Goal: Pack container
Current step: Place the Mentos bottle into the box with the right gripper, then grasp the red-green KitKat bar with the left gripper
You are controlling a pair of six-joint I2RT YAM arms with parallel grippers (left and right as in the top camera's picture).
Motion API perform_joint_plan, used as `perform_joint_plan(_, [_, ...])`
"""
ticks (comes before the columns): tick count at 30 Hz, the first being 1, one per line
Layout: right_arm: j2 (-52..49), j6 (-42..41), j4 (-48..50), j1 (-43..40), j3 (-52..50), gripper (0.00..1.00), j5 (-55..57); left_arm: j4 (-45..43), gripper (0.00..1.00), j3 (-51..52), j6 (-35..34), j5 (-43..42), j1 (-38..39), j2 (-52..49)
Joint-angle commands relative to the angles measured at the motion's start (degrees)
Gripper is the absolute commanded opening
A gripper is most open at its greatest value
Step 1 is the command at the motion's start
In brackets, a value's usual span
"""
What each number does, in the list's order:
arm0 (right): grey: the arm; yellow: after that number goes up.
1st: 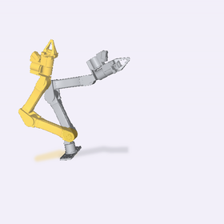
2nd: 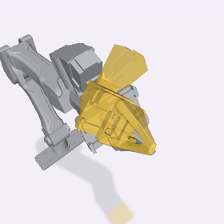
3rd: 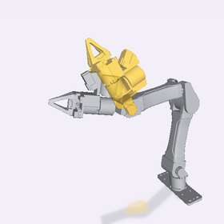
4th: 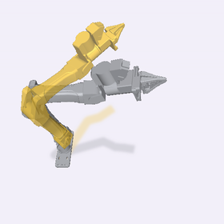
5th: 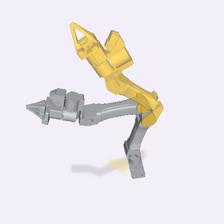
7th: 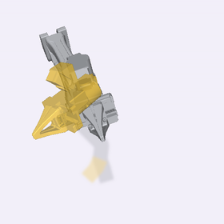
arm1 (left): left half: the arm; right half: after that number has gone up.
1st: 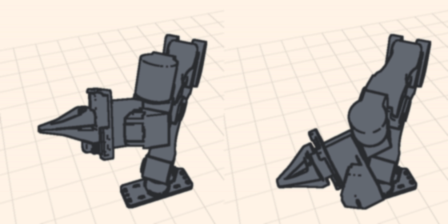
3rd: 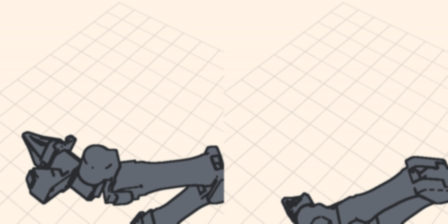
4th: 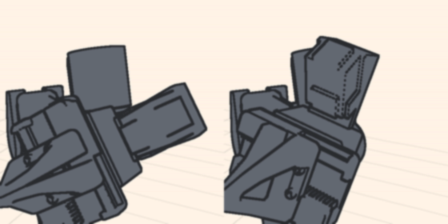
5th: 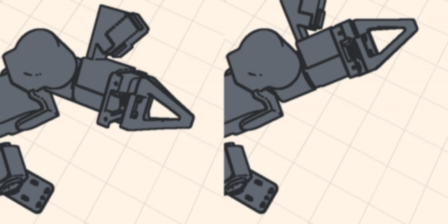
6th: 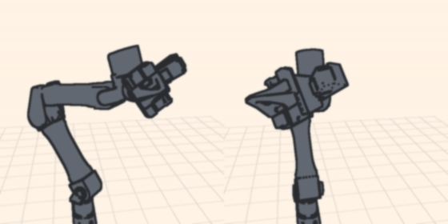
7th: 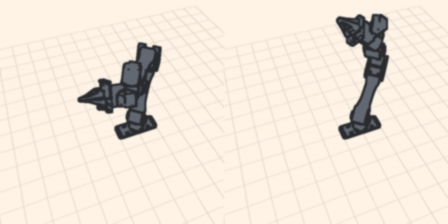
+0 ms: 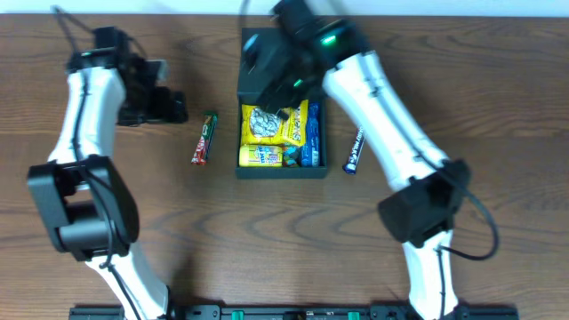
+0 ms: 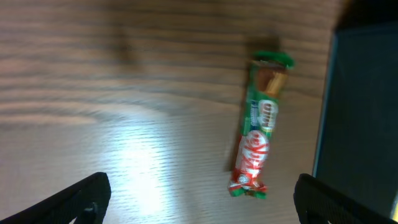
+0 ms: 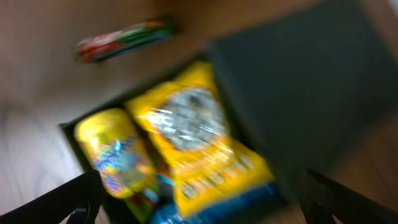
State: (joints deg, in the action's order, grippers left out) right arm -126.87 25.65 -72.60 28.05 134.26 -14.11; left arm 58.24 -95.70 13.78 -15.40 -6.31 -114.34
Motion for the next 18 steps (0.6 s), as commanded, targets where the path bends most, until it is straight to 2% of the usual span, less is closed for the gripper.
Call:
perform_joint_plan(1, [2.0, -15.8, -1.0, -7.4, 1.0, 0.99, -0.1, 0.2, 0.95, -0.7, 3.5, 7.6, 5.6, -0.7])
perform_joint_plan(4, [1.9, -18.8, -2.6, -12.6, 0.9, 0.98, -3.7, -1.1, 0.95, 0.2, 4.1, 12.2, 9.5, -0.7])
perform_joint_plan(6, [1.9, -18.9, -3.3, -14.9, 0.9, 0.93, -4.7, -3.0, 0.96, 1.3, 4.0, 12.6, 10.9, -0.7])
perform_joint_plan(8, [1.9, -19.4, -4.6, -17.2, 0.9, 0.93, -4.8, -6.3, 1.0, 3.5, 4.0, 12.6, 11.5, -0.7])
perform_joint_plan(11, [1.9, -19.4, -5.7, -18.7, 0.9, 0.92, -4.8, -9.9, 0.9, 6.5, 3.4, 12.0, 11.5, -0.7])
perform_joint_plan(18, [1.9, -19.1, -6.2, -18.9, 0.9, 0.93, -4.8, -18.7, 0.87, 12.2, 2.7, 8.2, 11.5, -0.7])
